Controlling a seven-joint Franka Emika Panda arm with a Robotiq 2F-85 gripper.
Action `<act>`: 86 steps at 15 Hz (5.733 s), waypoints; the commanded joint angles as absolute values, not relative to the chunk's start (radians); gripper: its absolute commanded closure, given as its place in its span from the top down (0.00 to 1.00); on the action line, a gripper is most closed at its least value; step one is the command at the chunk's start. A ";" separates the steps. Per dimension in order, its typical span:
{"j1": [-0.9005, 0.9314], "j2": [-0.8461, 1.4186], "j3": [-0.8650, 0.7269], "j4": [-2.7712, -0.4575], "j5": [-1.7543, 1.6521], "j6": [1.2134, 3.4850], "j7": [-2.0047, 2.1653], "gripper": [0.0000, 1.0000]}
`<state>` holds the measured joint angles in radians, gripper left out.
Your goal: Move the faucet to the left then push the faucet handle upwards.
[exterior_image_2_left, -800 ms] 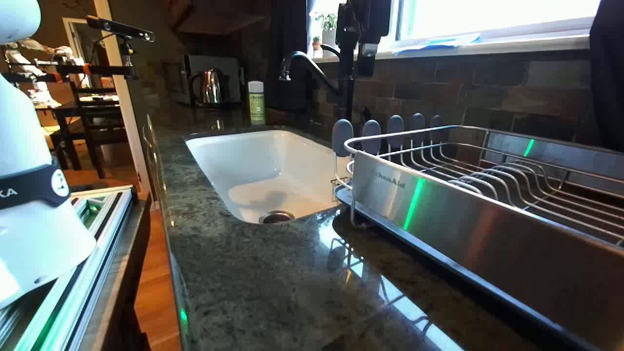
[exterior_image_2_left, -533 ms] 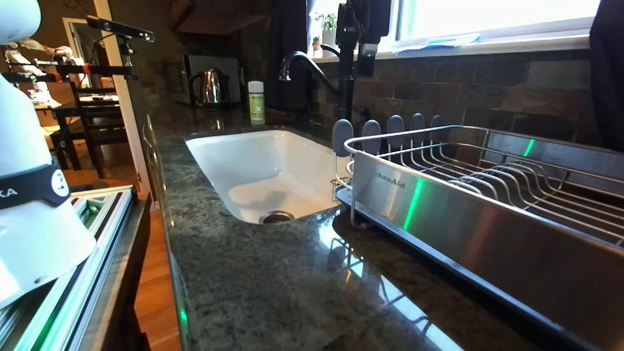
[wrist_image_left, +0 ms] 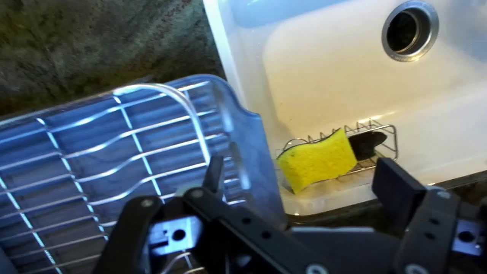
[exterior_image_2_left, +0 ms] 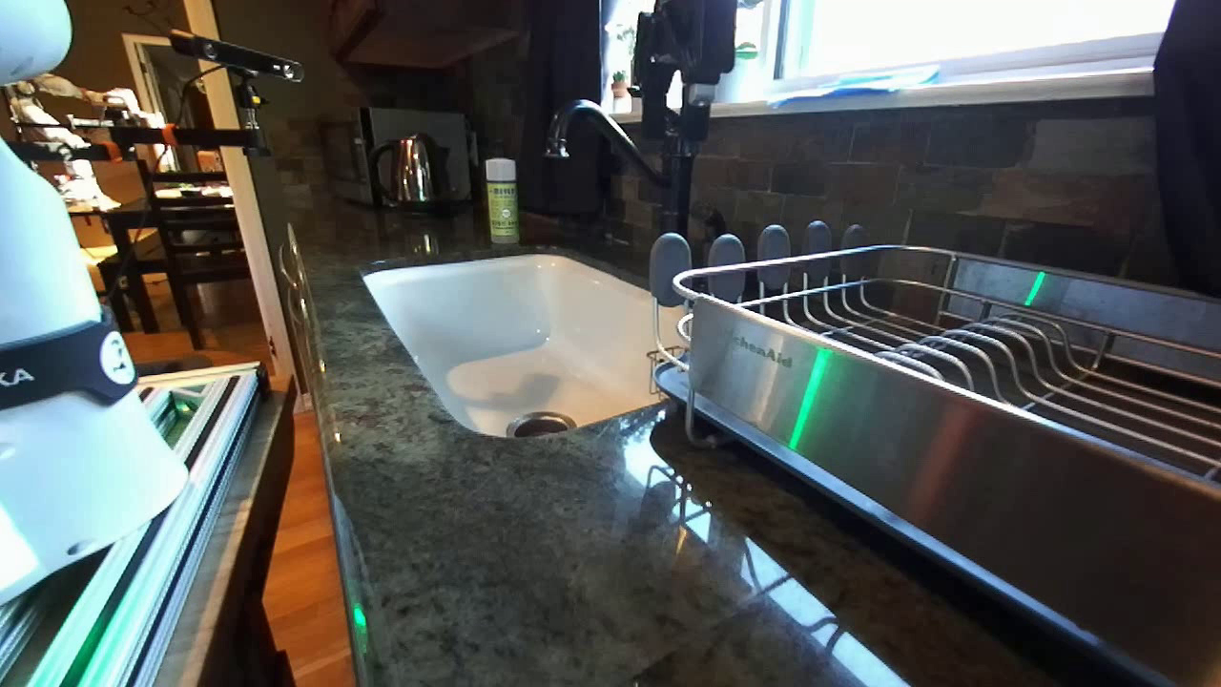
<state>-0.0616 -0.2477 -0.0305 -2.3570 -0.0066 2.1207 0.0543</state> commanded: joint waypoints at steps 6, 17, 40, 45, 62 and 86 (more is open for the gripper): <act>0.117 -0.277 0.113 -2.278 0.082 2.107 0.043 1.00; 0.209 -0.272 0.147 -2.240 0.209 2.110 -0.049 0.64; 0.222 -0.164 0.266 -2.290 -0.073 2.358 0.196 0.00; 0.244 -0.128 0.295 -2.252 -0.079 2.273 0.270 0.02; 0.313 -0.008 0.347 -2.125 -0.038 2.164 0.287 0.02; 0.411 0.131 0.315 -2.067 -0.106 2.518 0.746 0.35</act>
